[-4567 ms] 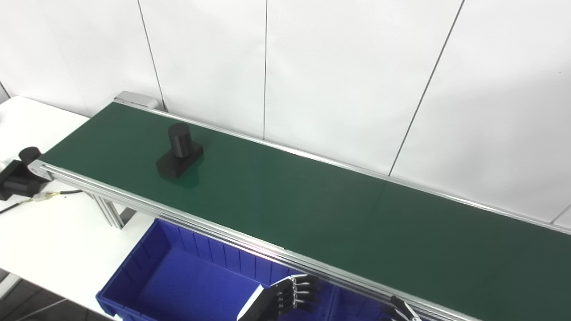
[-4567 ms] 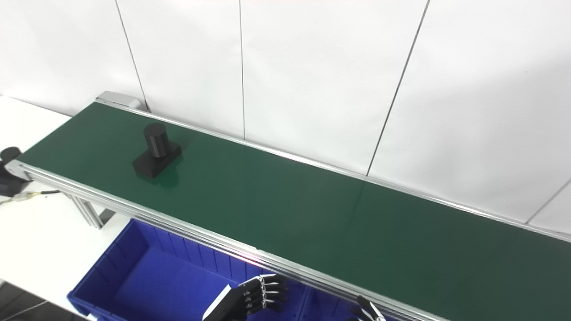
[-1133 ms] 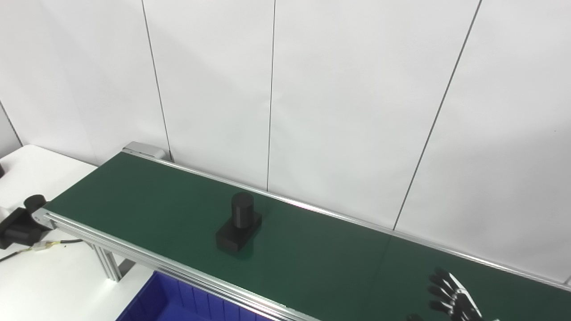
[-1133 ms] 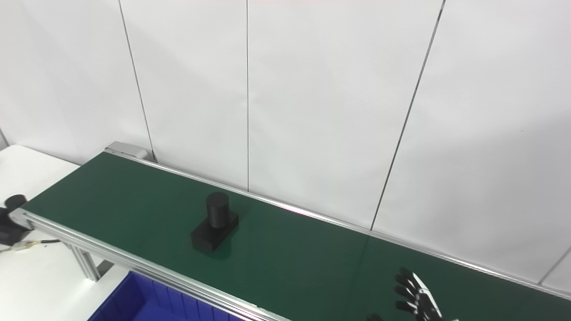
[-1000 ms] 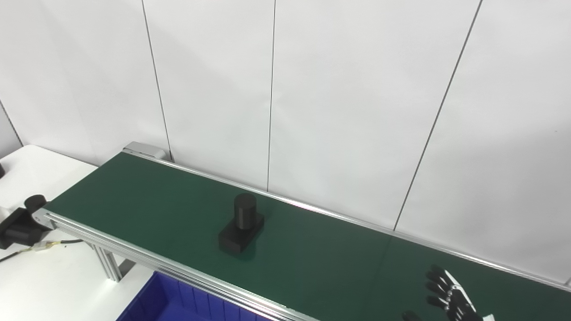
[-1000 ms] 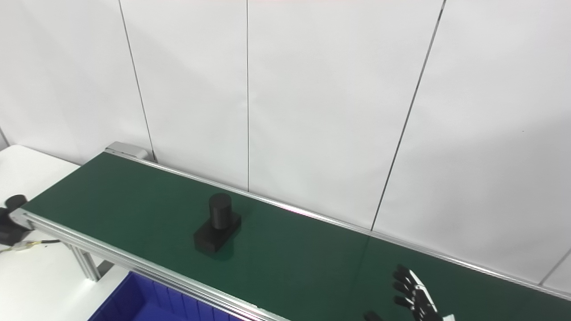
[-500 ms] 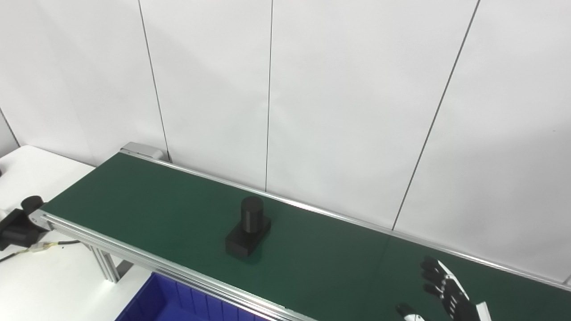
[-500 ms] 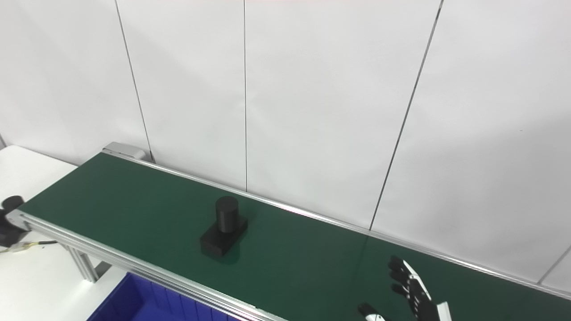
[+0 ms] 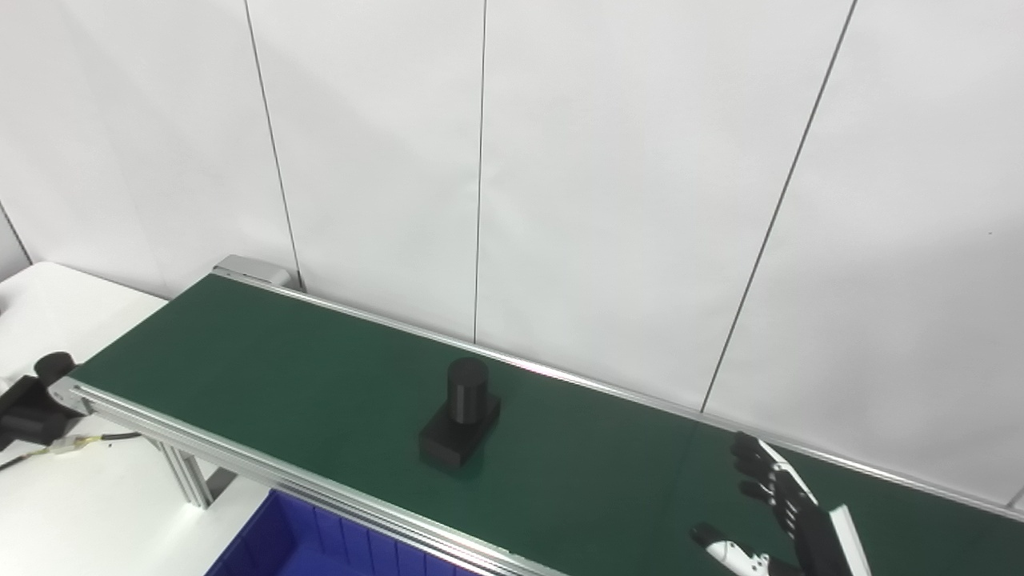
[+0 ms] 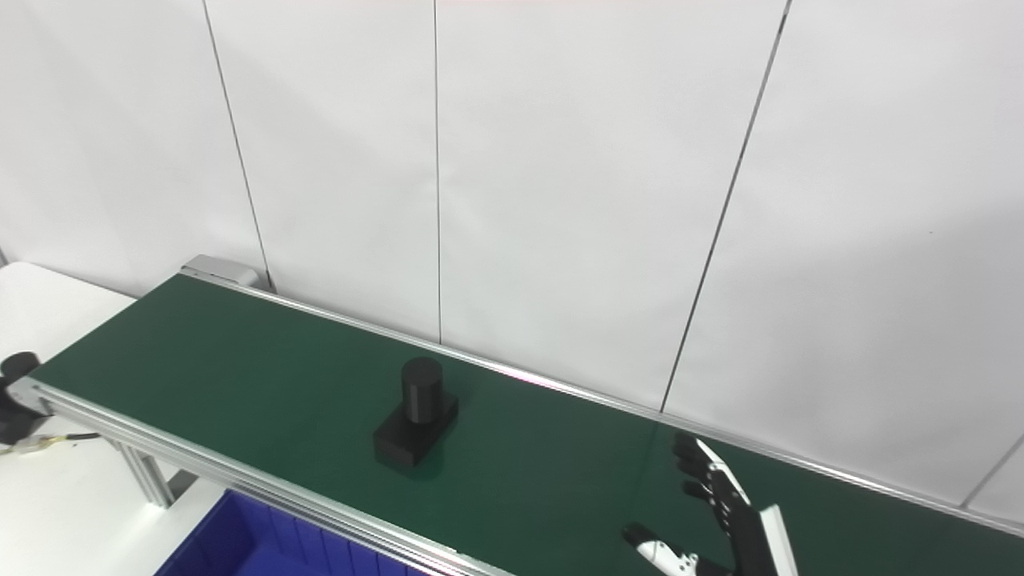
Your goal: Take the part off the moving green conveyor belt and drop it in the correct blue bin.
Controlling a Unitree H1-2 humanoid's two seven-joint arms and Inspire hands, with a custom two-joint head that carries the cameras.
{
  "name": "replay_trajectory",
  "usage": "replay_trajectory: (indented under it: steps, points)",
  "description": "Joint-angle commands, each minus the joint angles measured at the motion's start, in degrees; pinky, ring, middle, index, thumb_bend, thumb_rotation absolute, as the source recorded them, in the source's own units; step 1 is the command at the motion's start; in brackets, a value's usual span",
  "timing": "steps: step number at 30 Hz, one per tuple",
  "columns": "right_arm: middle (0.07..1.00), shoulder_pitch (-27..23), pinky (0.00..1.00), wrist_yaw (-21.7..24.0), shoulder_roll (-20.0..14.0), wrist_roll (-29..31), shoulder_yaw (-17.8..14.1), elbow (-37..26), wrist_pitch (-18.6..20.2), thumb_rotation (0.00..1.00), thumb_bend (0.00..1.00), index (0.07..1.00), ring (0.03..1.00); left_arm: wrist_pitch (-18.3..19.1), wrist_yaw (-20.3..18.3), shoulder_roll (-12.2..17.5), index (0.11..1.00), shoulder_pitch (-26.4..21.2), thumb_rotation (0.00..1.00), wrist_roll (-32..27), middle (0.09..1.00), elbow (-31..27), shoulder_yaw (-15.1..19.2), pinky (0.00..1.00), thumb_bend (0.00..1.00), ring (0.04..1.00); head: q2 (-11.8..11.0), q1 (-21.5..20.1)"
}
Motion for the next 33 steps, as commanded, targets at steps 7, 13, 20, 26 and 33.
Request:
replay_trajectory:
  steps: [7,13,20,26,33]
  points:
    - [0.861,-5.6,0.80,1.4,1.3,-1.1,2.1,-0.2,1.7,0.33,0.67,0.872,0.859,-2.4,0.0,-0.6,0.776,-0.8,0.24,0.0,0.746,-1.4,-0.4,0.59,1.00,0.702,0.6,-1.4]
    - [0.860,-8.8,0.80,1.9,2.4,-2.6,3.8,1.6,3.4,0.34,0.67,0.870,0.858,-2.5,-0.3,-0.3,0.777,-0.8,0.24,-0.1,0.745,-1.5,-0.4,0.58,1.00,0.701,0.7,-2.4]
    - [0.866,-12.1,0.79,1.8,4.1,-2.4,4.1,5.6,4.7,0.34,0.67,0.881,0.855,-2.5,-0.4,-0.1,0.777,-0.7,0.25,-0.2,0.736,-1.6,-0.4,0.57,1.00,0.689,1.0,-3.1]
    - [0.856,-14.4,0.78,1.0,5.1,-3.7,4.7,10.0,5.4,0.36,0.68,0.878,0.844,-2.5,-0.8,0.2,0.776,-0.5,0.25,-0.8,0.734,-1.8,-0.2,0.57,1.00,0.687,1.1,-4.0]
    - [0.833,-17.1,0.75,-1.4,6.9,-5.9,5.3,15.6,4.7,0.33,0.66,0.847,0.813,-2.3,-0.1,0.4,0.775,-0.1,0.27,-0.1,0.735,-2.5,-0.5,0.57,1.00,0.684,1.1,-4.9]
